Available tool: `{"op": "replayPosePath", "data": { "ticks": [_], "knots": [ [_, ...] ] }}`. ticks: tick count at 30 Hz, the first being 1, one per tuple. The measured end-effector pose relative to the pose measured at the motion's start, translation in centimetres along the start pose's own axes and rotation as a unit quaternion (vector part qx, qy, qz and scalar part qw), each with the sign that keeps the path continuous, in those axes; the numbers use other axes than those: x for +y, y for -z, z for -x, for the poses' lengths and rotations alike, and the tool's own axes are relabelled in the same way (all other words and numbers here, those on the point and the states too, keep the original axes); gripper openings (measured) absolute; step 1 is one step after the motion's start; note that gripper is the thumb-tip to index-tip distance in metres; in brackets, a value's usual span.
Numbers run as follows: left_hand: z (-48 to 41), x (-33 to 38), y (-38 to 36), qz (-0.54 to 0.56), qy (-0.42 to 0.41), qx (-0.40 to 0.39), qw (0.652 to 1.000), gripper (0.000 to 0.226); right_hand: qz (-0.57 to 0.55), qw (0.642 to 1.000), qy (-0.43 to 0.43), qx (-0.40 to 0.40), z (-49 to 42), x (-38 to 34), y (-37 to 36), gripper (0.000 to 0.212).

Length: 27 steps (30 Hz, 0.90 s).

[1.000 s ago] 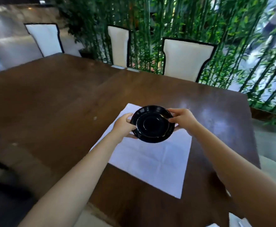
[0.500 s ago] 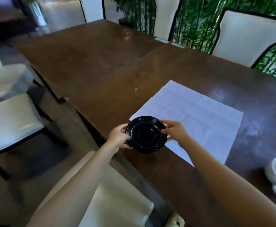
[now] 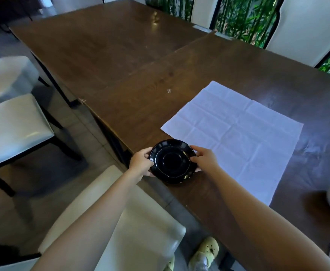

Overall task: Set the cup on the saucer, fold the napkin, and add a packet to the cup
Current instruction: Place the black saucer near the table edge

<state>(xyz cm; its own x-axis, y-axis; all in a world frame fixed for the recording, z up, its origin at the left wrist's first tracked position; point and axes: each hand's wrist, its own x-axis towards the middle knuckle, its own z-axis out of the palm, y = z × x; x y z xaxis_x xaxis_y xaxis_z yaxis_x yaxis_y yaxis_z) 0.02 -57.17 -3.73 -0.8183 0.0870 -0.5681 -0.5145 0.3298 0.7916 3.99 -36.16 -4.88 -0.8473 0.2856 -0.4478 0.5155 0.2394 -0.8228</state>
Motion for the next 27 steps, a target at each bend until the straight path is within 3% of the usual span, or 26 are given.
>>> {"op": "replayPosePath", "data": {
  "ticks": [18,23,27],
  "knots": [
    [-1.4,0.1,-0.6,-0.026,-0.006,0.001,1.0,0.065,0.051,0.998,0.024,0.025,-0.7,0.1,0.1,0.05],
    [-1.8,0.7,-0.3,-0.107,-0.016,-0.015,0.994,0.068,0.064,0.998,0.006,0.005,-0.6,-0.4,0.4,0.052],
    [-2.2,1.7,0.0,-0.246,-0.035,0.002,0.969,0.068,0.052,0.998,-0.024,-0.01,-0.2,-1.1,1.3,0.05]
  ]
}}
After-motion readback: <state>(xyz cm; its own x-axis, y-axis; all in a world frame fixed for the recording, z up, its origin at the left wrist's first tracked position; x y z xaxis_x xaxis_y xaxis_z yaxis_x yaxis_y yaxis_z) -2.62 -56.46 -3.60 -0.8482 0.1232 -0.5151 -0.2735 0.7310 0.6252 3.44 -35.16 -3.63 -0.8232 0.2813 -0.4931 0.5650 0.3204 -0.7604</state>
